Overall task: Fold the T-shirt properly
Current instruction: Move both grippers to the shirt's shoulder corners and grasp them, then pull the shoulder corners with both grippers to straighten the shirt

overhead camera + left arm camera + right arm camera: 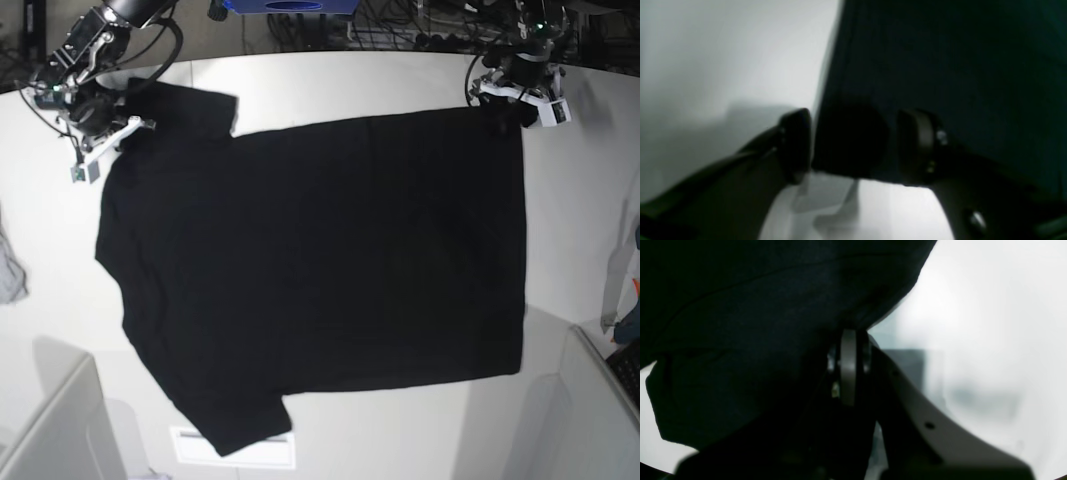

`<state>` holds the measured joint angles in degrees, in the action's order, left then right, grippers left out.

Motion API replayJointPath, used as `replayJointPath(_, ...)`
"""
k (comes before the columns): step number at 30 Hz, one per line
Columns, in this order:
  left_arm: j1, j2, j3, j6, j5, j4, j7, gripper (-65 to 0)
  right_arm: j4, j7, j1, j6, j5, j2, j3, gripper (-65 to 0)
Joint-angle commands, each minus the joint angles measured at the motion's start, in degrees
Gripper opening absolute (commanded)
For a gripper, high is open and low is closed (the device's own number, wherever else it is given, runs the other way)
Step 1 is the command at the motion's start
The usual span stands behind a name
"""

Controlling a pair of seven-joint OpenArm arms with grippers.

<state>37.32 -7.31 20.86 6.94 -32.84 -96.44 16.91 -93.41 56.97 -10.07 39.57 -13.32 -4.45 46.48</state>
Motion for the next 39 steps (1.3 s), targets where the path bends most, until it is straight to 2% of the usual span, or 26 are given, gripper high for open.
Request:
replayJointPath(1, 0.8, 0.1, -1.0, 0.1, -0.2, 0.2, 4.5, -34.2, 0.7, 4.9, -0.8, 0.4, 3.3, -0.6, -0.4, -65.0)
replayJointPath(3, 0.8, 0.1, -1.1, 0.1, -0.2, 0.3, 4.5, -43.4, 0.7, 4.9, -0.8, 0.4, 3.3, -0.6, -0.4, -65.0)
replayJointPath(6, 0.8, -0.1, -0.9, 0.1, -0.2, -0.1, 4.5, -62.5, -0.1, 4.8, -1.7, 0.4, 3.3, -0.6, -0.2, -65.0)
replayJointPath(7, 0.8, -0.2, -0.9, 0.1, -0.2, -0.4, 4.5, -65.0, -1.7, 4.8, -2.4, 0.4, 3.3, -0.6, -0.3, -65.0)
replayJointPath(12, 2.5, -1.9, 3.2, 0.1, -0.2, -5.6, 4.6, -65.0, -11.0, 5.2, -5.2, 0.4, 3.2, -1.1, -0.3, -65.0)
replayJointPath(16, 6.1, -1.9, 8.6, 0.1, -0.2, -11.6, 4.7, -65.0, -13.4, 5.2, -6.7, 0.4, 3.1, -1.1, 0.1, -65.0)
replayJointPath(22, 6.5, -3.9, 13.5, 0.1, -0.2, -14.9, 15.8, -65.0, -17.0, 5.3, -8.4, 0.4, 3.0, -1.4, -0.2, -65.0)
replayJointPath(26, 6.4, -3.9, 13.5, 0.1, -0.2, -16.0, 16.3, -65.0, -22.2, 8.5, -8.8, 0.4, 2.6, -2.5, -0.4, -65.0)
replayJointPath(33, 6.2, -3.9, 9.8, 0.1, -0.5, -17.5, 16.4, -65.0, -22.2, 14.2, -7.2, 0.4, -7.3, -2.0, 0.1, -65.0)
replayJointPath(37, 4.9, -4.2, 9.6, 0.1, -10.5, -17.4, 16.5, -65.0, -22.2, 18.5, -3.2, 0.4, -8.1, -1.9, 0.2, -65.0)
replayJointPath(39, 4.5, -6.2, 9.7, -0.1, -17.1, -17.4, 17.3, -65.0, -22.2, 20.2, -1.0, 0.4, -8.0, -1.9, 0.2, -65.0)
